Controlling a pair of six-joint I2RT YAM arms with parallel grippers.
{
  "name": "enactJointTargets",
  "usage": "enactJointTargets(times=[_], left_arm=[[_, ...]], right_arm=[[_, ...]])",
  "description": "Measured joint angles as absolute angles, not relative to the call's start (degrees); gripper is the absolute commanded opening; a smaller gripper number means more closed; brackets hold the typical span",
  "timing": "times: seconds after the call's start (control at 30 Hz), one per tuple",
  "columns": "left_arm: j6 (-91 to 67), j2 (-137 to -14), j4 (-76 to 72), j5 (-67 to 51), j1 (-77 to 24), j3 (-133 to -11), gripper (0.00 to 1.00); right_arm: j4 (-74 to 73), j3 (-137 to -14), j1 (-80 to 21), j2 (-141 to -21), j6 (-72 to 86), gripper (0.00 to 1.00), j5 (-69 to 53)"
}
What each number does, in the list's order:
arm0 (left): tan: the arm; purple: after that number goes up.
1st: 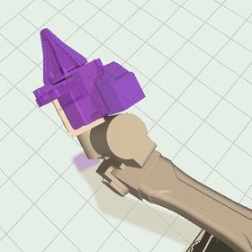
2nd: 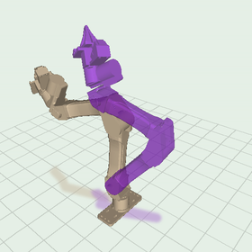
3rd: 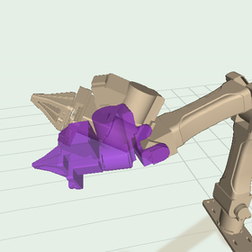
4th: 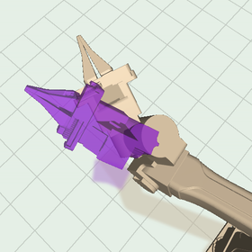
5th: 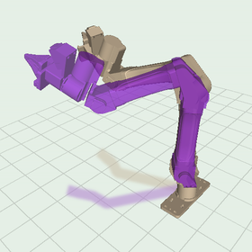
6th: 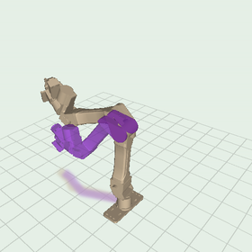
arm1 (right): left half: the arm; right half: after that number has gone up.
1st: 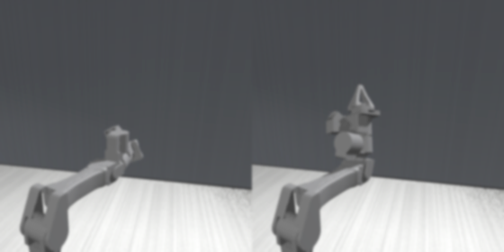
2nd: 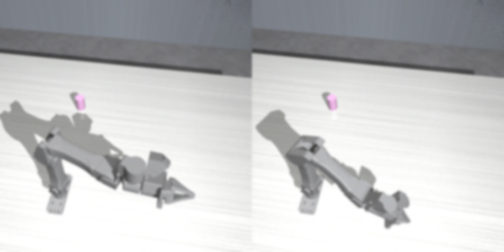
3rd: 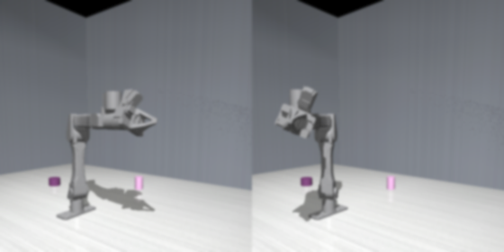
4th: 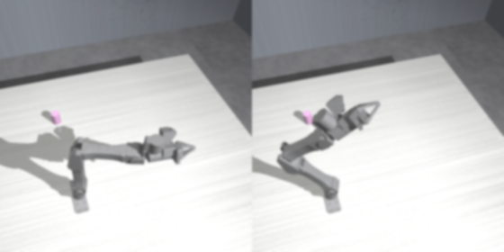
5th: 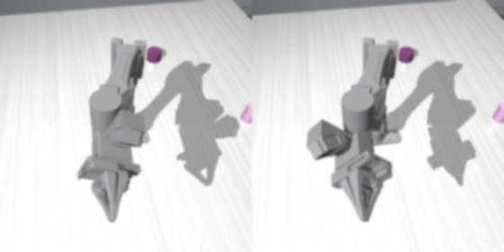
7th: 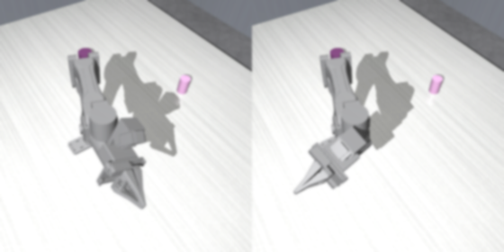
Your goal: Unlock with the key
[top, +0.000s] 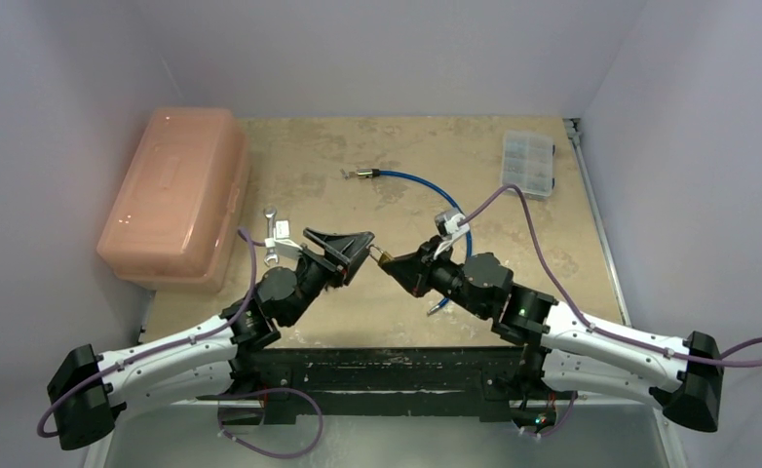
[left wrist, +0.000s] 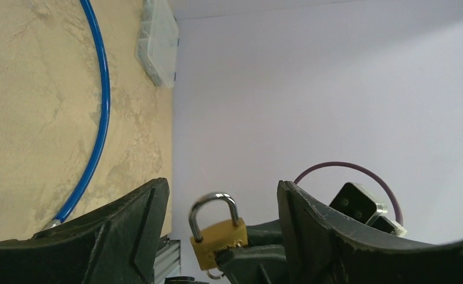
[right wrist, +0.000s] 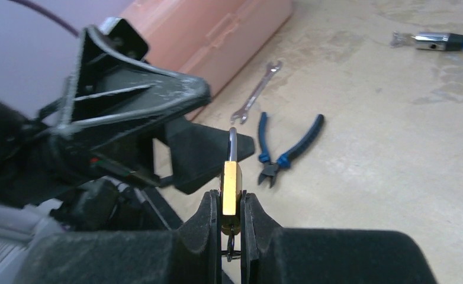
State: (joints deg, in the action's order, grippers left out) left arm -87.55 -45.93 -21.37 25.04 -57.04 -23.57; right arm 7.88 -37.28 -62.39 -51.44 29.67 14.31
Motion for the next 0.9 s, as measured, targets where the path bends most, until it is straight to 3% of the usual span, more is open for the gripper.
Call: enactJointTargets(times=[0.6,0.8,0.9], left_arm=[[-81.87,-50.87,-33.43,20.32,-57.04,-21.08,0.46],[-81.38,-50.98,-32.08,19.88,-57.04,-21.56,0.28],[-81.14,-50.98,-30.13,20.40,-56.99,-22.39,0.25]], right_arm=[[9.76,-35.86,-62.30,-47.83,31.07,0.00,5.80],[9.47,-35.86,-62.30,-48.97,30.89,0.00,6.11],[9.37,-35.86,-62.28,-49.50,30.41,0.00,6.61]])
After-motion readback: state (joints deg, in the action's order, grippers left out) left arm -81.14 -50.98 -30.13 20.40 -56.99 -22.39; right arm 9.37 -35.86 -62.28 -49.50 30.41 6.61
